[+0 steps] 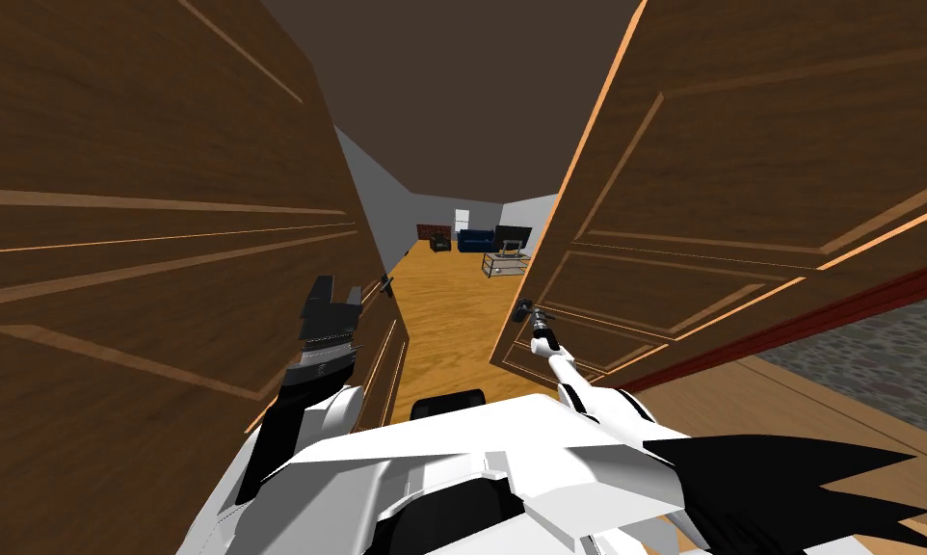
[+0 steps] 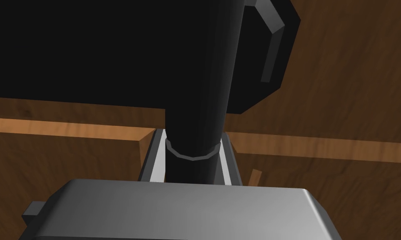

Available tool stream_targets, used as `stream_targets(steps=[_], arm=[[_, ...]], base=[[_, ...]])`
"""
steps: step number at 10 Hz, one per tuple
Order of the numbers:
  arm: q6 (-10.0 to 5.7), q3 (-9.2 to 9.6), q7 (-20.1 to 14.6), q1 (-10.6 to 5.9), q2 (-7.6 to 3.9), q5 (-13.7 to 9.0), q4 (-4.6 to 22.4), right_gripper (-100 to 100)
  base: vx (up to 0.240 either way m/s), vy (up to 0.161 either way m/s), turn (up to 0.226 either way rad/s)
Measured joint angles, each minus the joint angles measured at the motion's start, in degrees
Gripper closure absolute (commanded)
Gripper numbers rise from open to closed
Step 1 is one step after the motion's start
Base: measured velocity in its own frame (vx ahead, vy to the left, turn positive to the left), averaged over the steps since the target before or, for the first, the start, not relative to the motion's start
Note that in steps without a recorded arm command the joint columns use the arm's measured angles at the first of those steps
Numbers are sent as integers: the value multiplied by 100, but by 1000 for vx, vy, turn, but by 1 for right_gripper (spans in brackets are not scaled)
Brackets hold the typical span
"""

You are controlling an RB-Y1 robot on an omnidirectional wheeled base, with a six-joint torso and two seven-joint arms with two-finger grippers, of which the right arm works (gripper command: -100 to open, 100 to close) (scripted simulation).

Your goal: Push the door open

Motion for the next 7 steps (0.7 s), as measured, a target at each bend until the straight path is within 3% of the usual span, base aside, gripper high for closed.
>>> stream_targets(steps=[3, 5, 7], arm=[[5, -123, 55, -20, -46, -43, 62, 100], [-125, -178, 41, -93, -99, -63, 293, 100], [-16, -326, 136, 51, -55, -114, 71, 100]], base=[[183, -1, -47], [191, -13, -44], [199, -6, -55]])
